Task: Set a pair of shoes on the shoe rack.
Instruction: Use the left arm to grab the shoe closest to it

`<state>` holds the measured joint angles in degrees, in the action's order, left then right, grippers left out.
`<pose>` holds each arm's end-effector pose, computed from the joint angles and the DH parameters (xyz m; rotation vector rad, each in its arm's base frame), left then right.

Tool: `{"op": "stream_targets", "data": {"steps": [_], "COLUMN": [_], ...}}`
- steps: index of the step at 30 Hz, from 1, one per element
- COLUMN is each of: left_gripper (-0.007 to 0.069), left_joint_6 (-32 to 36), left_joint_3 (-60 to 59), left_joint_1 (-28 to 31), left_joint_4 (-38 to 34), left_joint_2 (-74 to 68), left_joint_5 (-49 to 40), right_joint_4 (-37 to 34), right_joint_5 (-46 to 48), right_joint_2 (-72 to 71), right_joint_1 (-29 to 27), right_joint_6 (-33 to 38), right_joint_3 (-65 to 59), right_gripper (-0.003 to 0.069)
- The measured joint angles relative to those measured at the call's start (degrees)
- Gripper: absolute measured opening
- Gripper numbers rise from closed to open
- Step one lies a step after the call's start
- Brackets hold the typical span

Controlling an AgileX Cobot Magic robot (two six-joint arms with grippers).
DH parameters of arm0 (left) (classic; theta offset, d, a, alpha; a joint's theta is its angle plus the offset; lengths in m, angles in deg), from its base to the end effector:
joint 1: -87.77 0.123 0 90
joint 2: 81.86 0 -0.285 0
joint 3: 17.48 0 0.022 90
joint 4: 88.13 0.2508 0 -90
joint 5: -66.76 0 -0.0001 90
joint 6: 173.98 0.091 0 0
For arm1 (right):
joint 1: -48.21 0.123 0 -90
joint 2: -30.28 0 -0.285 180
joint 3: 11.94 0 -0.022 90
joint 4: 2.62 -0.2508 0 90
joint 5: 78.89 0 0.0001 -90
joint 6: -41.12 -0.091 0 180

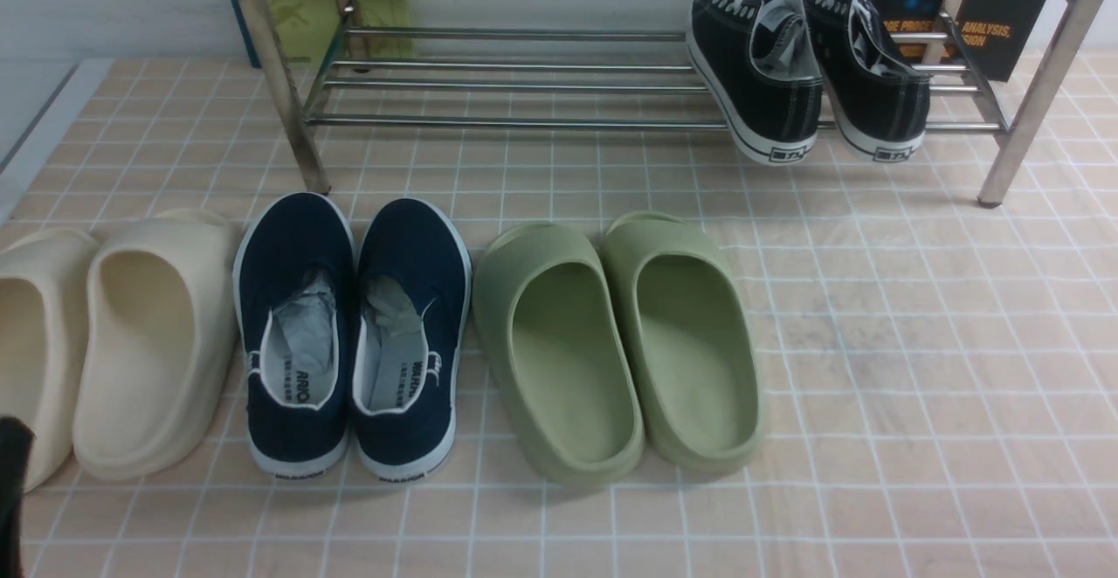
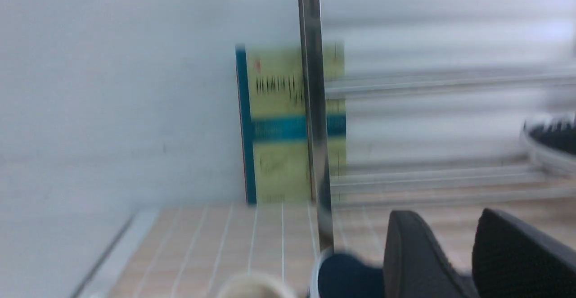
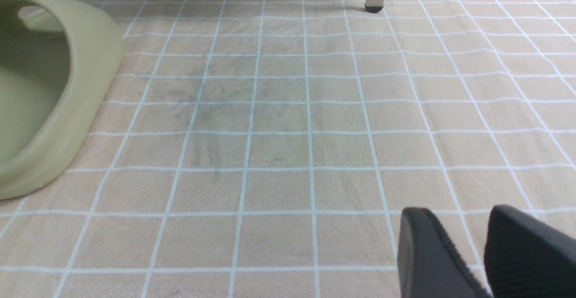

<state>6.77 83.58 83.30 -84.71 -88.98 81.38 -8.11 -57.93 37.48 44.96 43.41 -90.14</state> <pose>0.0519 -0.0054 0.2263 0.1058 1.2429 -0.0156 0.0528 0.0001 0.1752 0.0747 1.8532 0.0268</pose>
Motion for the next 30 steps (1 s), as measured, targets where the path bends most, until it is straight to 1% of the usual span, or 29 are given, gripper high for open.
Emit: {"op": "stream_targets", "data": {"steps": [2,4,5,6,7,8,9,11,13,14,15,16,18,19,20,21,23,25,28,30], "left_gripper": [0.0239,0.0239,0.0239,0.0239,0.0239,0.0238,0.0228,0.0200,0.0128,0.0103,0.0062,0.0034,0.0006,0.0004,0.0002,0.0002,0.0002,0.0002,0.0002,0.0010], "left_joint_6": [-0.7,-3.8,-6.1,-10.7,-11.4,-15.6,-18.0,-19.4,-19.6,-19.3,-18.5,-17.1,-15.0,-14.9,-14.4,-14.4,-14.7,-16.7,-17.2,-15.5], "left_joint_3": [0.0,0.0,0.0,0.0,0.0,0.4,1.8,5.8,14.1,17.4,20.8,25.4,31.1,31.4,33.8,34.3,34.6,35.3,38.7,42.5], "left_joint_1": [0.0,0.0,0.0,0.0,0.0,0.0,0.0,0.0,0.0,0.0,0.0,0.0,0.0,0.0,0.0,0.0,0.0,0.0,0.0,0.0], "left_joint_4": [-1.0,-2.0,-2.8,-3.9,-4.2,-4.7,-4.4,-2.8,-0.7,-0.2,0.2,1.3,3.6,3.9,5.9,6.5,6.7,5.9,2.1,-1.0], "left_joint_2": [0.0,0.0,0.0,0.0,0.0,0.1,0.1,0.1,0.0,-0.3,-1.7,-3.9,-10.3,-11.8,-18.8,-22.8,-26.7,-36.2,-47.8,-55.9], "left_joint_5": [8.1,13.1,15.9,19.7,20.7,22.9,22.0,17.0,3.4,-2.7,-8.6,-17.2,-29.3,-30.3,-37.7,-40.2,-41.7,-43.1,-45.8,-48.9], "right_joint_4": [0.0,0.0,0.0,0.0,0.0,0.0,0.0,0.0,0.0,0.0,0.0,0.0,-0.1,-0.1,-0.1,-0.1,-0.1,-0.1,-0.1,-0.1], "right_joint_5": [0.0,0.0,0.0,0.1,0.1,0.1,0.1,0.2,0.2,0.2,0.2,0.2,0.2,0.2,0.2,0.2,0.2,0.2,0.2,0.2], "right_joint_2": [0.0,0.0,0.0,0.0,0.0,0.0,0.0,0.0,0.0,0.0,0.0,0.0,0.0,0.0,0.0,0.0,0.0,0.0,0.0,0.0], "right_joint_1": [0.0,0.0,0.0,0.0,0.0,0.0,0.0,0.0,0.0,0.0,0.0,0.0,0.0,0.0,0.0,0.0,0.0,0.0,0.0,0.0], "right_joint_6": [0.0,0.0,0.0,0.0,0.0,0.0,0.0,0.0,0.0,0.0,0.0,0.0,0.0,0.0,0.0,0.0,0.0,0.0,0.0,0.0], "right_joint_3": [0.0,0.0,0.0,0.0,0.0,0.0,0.0,0.0,0.0,0.0,0.0,0.0,0.0,0.0,0.0,0.0,0.0,0.0,0.0,0.0], "right_gripper": [0.0221,0.0225,0.0226,0.0227,0.0227,0.0229,0.0230,0.0233,0.0237,0.0237,0.0237,0.0237,0.0237,0.0237,0.0237,0.0237,0.0237,0.0237,0.0237,0.0237]}}
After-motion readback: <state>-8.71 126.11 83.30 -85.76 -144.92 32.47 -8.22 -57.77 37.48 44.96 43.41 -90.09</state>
